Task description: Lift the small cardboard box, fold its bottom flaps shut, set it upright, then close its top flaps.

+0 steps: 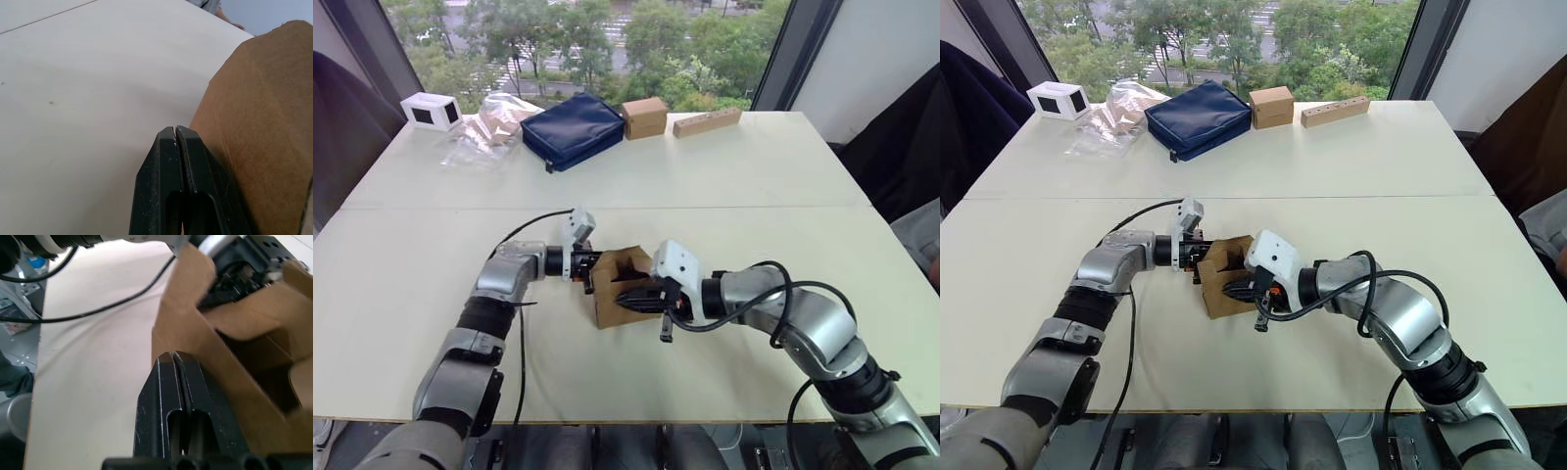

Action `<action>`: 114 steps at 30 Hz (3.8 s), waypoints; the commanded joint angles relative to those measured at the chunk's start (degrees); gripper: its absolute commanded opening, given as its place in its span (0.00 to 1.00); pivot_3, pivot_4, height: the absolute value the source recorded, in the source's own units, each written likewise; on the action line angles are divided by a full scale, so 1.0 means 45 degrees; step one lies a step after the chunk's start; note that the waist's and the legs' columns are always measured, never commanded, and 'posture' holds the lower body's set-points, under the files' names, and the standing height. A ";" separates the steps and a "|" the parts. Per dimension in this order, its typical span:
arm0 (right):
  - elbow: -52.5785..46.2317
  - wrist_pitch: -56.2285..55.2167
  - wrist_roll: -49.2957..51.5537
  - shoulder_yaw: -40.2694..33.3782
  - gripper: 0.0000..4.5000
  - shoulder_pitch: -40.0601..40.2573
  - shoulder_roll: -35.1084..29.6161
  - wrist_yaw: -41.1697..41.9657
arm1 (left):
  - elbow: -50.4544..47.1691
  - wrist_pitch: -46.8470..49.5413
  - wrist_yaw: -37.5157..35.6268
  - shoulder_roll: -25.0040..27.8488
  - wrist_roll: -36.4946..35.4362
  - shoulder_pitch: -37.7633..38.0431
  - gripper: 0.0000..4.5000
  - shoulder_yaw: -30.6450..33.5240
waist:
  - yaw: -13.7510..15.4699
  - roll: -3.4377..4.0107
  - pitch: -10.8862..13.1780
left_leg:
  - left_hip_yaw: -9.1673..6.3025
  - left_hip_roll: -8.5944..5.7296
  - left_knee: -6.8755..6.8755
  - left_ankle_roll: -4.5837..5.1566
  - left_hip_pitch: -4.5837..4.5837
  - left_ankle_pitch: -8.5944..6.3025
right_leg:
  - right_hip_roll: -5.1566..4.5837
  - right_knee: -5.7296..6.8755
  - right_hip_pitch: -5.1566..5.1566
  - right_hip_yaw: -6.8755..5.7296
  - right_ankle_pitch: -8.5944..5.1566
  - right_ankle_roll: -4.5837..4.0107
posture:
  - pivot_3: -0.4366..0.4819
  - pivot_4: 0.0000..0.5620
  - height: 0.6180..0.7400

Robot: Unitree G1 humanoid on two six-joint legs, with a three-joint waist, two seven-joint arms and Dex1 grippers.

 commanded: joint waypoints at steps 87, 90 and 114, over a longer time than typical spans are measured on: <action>0.1633 -0.1761 -0.2071 0.0112 0.00 -0.0584 0.0234 0.0423 | -0.9649 0.3569 0.1907 0.4280 -0.3297 0.4208 0.01 0.0388 | -0.0026 0.0005 -0.0001 | -0.0013 0.0019 -0.0013 -0.0003 0.0004 0.0001 | -0.0007 -0.0018 0.0008 -0.0001 -0.0001 -0.0001 | 0.48 0.27 1.00; 0.1589 -0.1686 -0.2088 0.0000 0.00 -0.0492 0.0334 0.0270 | -0.9537 0.3972 0.1639 0.4493 -0.3920 0.3898 0.01 0.0863 | -0.0020 0.0006 0.0000 | -0.0016 0.0022 -0.0015 -0.0003 0.0003 0.0001 | -0.0004 -0.0018 0.0006 -0.0002 -0.0001 -0.0002 | 0.48 0.27 1.00; -0.0550 -0.1106 -0.1472 -0.0472 0.00 0.0084 -0.0652 0.0600 | -0.7394 0.2575 0.2920 0.2186 -0.2665 0.3335 0.01 0.0098 | 0.0020 0.0004 0.0000 | -0.0019 0.0009 -0.0012 -0.0002 0.0002 0.0000 | -0.0014 -0.0019 0.0011 -0.0003 -0.0001 -0.0001 | 0.48 0.27 1.00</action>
